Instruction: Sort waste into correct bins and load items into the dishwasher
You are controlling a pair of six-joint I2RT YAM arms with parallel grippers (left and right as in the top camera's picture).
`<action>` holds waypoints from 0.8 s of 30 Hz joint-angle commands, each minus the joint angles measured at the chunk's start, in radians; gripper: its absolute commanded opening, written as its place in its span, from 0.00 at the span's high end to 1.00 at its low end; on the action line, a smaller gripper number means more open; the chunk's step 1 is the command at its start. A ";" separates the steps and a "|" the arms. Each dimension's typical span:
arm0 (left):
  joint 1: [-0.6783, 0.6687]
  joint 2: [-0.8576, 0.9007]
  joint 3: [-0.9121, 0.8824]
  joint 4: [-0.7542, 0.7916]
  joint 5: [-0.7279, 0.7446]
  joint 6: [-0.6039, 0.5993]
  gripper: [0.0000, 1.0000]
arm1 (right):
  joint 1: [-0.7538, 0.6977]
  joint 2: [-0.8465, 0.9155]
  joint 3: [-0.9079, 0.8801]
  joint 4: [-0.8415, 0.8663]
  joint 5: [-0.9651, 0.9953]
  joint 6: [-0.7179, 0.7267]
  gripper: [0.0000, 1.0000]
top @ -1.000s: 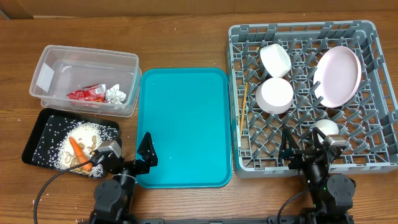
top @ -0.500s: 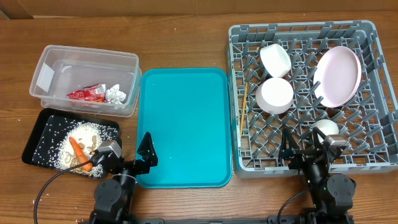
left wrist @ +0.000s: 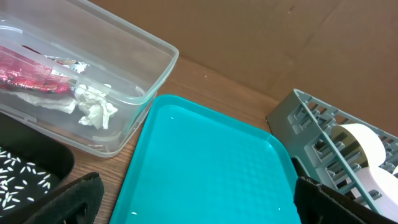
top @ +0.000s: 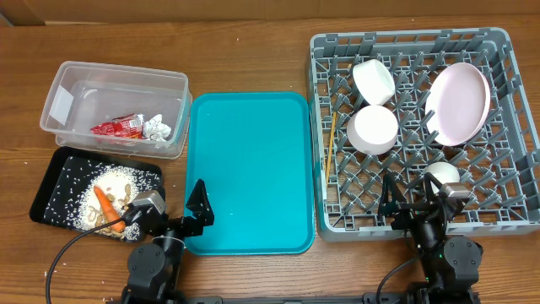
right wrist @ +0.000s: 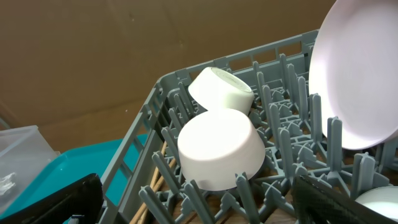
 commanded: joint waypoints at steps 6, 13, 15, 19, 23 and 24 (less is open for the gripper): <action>0.004 -0.012 -0.008 0.004 -0.013 -0.017 0.00 | -0.003 -0.011 -0.003 0.006 0.002 0.004 0.00; 0.005 -0.012 -0.008 0.003 -0.041 0.038 0.00 | -0.003 -0.011 -0.003 0.006 0.002 0.004 0.00; 0.006 -0.012 -0.008 0.004 -0.050 0.109 0.00 | -0.003 -0.011 -0.003 0.006 0.002 0.004 0.00; 0.006 -0.011 -0.008 0.003 -0.051 0.238 0.00 | -0.003 -0.011 -0.003 0.006 0.002 0.004 0.00; 0.006 -0.011 -0.008 0.004 -0.048 0.440 0.00 | -0.003 -0.011 -0.003 0.006 0.002 0.004 0.00; 0.006 -0.011 -0.008 0.004 -0.047 0.452 0.00 | -0.003 -0.011 -0.003 0.006 0.002 0.004 0.00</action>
